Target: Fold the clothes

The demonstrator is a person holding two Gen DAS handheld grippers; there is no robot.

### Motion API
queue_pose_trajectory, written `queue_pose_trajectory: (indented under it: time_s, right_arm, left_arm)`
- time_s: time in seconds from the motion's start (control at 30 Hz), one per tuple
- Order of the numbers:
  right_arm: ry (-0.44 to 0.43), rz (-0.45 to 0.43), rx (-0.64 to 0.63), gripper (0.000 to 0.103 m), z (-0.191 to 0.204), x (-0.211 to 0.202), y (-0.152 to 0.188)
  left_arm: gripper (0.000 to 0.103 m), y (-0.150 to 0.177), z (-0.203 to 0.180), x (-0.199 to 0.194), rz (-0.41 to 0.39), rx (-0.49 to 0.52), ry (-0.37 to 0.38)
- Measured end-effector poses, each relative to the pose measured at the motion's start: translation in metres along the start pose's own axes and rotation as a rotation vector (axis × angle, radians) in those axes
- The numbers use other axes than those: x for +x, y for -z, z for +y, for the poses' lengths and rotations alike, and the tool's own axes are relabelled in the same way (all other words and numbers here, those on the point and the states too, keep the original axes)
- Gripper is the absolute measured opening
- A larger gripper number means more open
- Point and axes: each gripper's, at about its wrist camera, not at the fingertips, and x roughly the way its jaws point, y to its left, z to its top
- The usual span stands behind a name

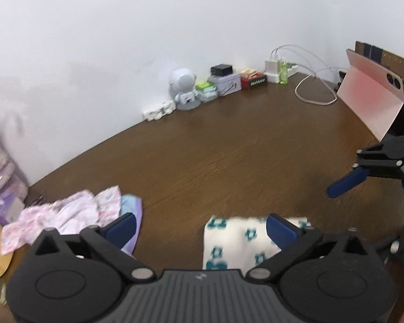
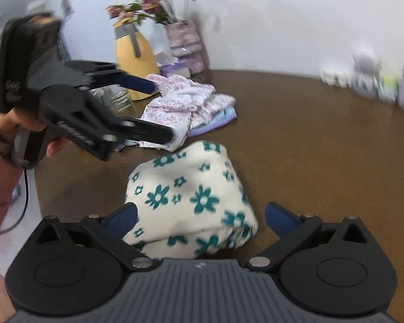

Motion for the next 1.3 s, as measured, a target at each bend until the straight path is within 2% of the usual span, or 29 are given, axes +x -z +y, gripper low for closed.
queue_pose_trajectory:
  time_s: [0.17, 0.37, 0.5, 0.63, 0.77, 0.87, 1.0, 1.07, 1.2, 1.3]
  right_arm:
    - [0.003, 0.047, 0.198, 0.103, -0.01, 0.002, 0.019]
    - [0.033, 0.05, 0.291, 0.103, -0.011, 0.013, 0.029]
    - [0.075, 0.023, 0.28, 0.103, -0.017, 0.012, 0.022]
    - [0.055, 0.047, 0.163, 0.103, -0.027, 0.021, 0.0]
    - [-0.026, 0.146, 0.028, 0.103, -0.037, 0.05, -0.033]
    - [-0.111, 0.223, -0.022, 0.103, -0.047, 0.075, -0.054]
    - [-0.23, 0.314, -0.06, 0.103, -0.06, 0.105, -0.075]
    - [-0.295, 0.348, -0.042, 0.102, -0.067, 0.117, -0.076]
    - [-0.382, 0.392, -0.007, 0.089, -0.076, 0.134, -0.071]
    - [-0.444, 0.393, 0.036, 0.08, -0.083, 0.139, -0.063]
  left_arm:
    - [0.103, 0.025, -0.001, -0.006, 0.074, -0.016, 0.023]
    - [0.103, 0.046, 0.015, -0.008, 0.078, -0.073, 0.053]
    - [0.103, 0.061, 0.028, -0.009, 0.105, -0.217, 0.073]
    - [0.103, 0.082, 0.037, -0.013, 0.147, -0.487, 0.131]
    - [0.102, 0.1, 0.03, -0.009, 0.169, -0.71, 0.179]
    - [0.101, 0.108, 0.023, -0.001, 0.183, -0.828, 0.173]
    - [0.098, 0.114, 0.017, 0.01, 0.189, -0.889, 0.126]
    - [0.096, 0.117, 0.016, 0.018, 0.186, -0.923, 0.131]
    - [0.092, 0.118, 0.016, 0.027, 0.154, -0.94, 0.134]
    - [0.087, 0.116, 0.018, 0.03, 0.127, -0.922, 0.139]
